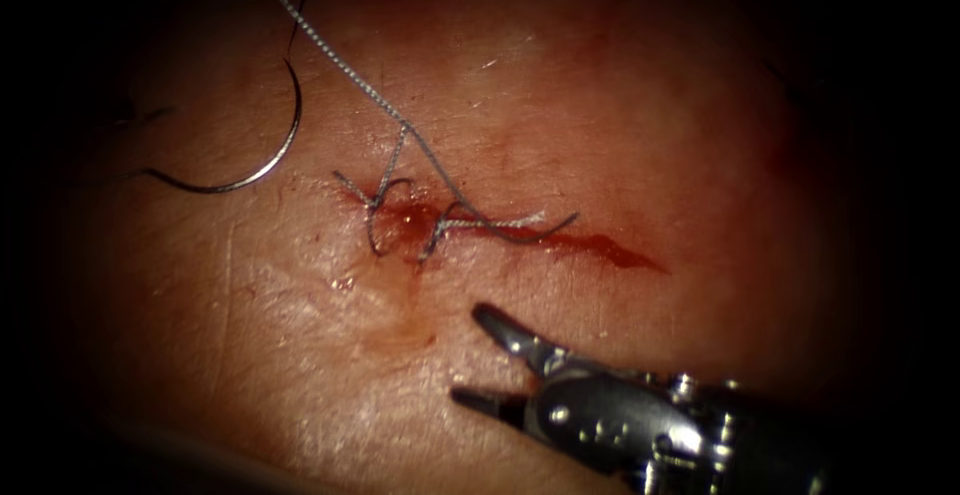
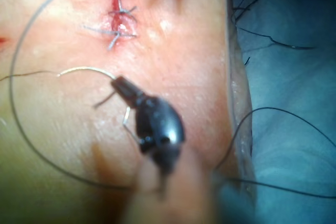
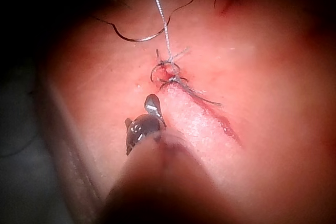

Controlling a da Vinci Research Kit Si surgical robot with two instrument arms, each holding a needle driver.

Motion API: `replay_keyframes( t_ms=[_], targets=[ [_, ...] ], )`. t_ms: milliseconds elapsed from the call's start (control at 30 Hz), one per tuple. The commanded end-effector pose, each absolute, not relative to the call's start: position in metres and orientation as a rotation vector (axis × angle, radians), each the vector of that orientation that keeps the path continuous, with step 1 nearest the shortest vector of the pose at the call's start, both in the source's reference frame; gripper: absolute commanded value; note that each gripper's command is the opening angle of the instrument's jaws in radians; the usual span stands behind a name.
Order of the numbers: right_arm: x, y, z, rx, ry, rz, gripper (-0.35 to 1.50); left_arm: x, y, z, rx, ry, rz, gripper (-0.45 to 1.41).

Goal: Wound Closure

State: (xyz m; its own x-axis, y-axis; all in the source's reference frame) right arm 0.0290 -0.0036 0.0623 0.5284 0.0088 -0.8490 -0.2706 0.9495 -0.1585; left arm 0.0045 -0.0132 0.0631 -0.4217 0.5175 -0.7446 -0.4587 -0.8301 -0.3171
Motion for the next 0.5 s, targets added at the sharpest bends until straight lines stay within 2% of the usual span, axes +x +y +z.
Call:
replay_keyframes(
  t_ms=[33, 167, 233, 400, 467, 500],
  targets=[
    [0.03, -0.004, 0.063, -0.285, 1.009, 0.17, 1.48, 0.0042, -0.014, 0.065, -1.214, -0.08, 2.24, -0.45],
    [0.03, -0.005, 0.063, -0.28, 1.011, 0.174, 1.48, 0.0031, -0.015, 0.067, -1.238, -0.047, 2.24, -0.45],
    [0.0299, -0.005, 0.063, -0.278, 1.013, 0.178, 1.48, 0.0027, -0.016, 0.071, -1.233, -0.042, 2.201, 0.39],
    [0.0297, -0.005, 0.063, -0.278, 1.014, 0.177, 1.48, 0.0032, -0.018, 0.076, -1.228, -0.034, 2.134, 0.98],
    [0.0297, -0.005, 0.064, -0.276, 1.015, 0.181, 1.48, 0.0037, -0.019, 0.078, -1.22, -0.031, 2.133, 1.01],
    [0.0297, -0.005, 0.064, -0.277, 1.015, 0.18, 1.48, 0.0043, -0.02, 0.08, -1.19, -0.046, 2.14, 1.16]
  ],
)
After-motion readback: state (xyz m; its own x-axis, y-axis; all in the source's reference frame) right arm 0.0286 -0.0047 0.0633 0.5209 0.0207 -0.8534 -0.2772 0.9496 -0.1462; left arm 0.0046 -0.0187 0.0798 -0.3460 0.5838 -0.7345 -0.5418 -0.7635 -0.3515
